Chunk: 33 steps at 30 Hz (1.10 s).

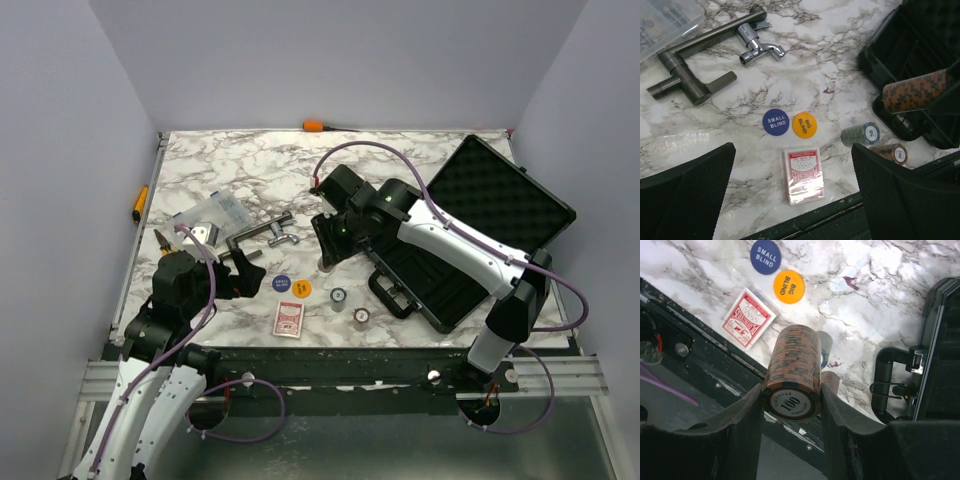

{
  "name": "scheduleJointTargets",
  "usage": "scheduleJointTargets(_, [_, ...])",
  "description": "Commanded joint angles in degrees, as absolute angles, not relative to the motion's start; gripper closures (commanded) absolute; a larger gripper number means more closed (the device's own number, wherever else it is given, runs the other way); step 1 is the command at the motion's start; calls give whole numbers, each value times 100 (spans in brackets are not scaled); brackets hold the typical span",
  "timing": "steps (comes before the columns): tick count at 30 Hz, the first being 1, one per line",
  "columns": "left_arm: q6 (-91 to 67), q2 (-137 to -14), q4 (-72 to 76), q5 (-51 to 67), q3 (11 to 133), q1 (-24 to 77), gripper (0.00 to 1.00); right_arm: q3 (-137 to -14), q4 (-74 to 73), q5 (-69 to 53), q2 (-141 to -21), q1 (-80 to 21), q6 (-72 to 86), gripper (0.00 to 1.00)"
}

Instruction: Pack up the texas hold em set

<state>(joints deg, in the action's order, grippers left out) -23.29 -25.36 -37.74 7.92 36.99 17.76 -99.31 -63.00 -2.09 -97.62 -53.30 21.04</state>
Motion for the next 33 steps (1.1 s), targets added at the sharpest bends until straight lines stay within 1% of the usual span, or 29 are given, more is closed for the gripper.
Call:
scheduleJointTargets(1, [-1629, -2483, -3586, 1518, 4143, 1800, 2, -10244, -6104, -850, -9771, -5370, 1814, 99])
scheduleJointTargets(6, [-1103, -2759, -3524, 2370, 4500, 1802, 2, -10296, -6035, -1461, -9712, -5354, 1563, 99])
scheduleJointTargets(8, [-960, -2901, -3516, 2418, 4587, 1804, 2, -10219, -6001, -1673, -9653, -5299, 1570, 99])
scheduleJointTargets(11, [-752, -3104, -3524, 2382, 4709, 1802, 7, -10047, -5907, -1992, -9511, -5168, 1517, 99])
scheduleJointTargets(15, [-360, -3058, -3173, 2946, 4592, 1847, 10, -9795, -5705, -2490, -9264, -4834, 1515, 99])
scheduleJointTargets(18, [-253, -3012, -2874, 3379, 4450, 1888, 10, -9719, -5654, -2788, -9207, -4817, 1515, 99])
scheduleJointTargets(22, [-57, -3300, -2786, 3885, 4465, 2085, 11, -9693, -5650, -3021, -9151, -4821, 1527, 99])
scheduleJointTargets(29, [435, -3663, -2605, 3782, 4517, 2706, 13, -9653, -5558, -3351, -9107, -4820, 1538, 99])
scheduleJointTargets(33, [580, -3838, -2566, 3463, 4534, 3069, 16, -9584, -5479, -3638, -9073, -4818, 1541, 99])
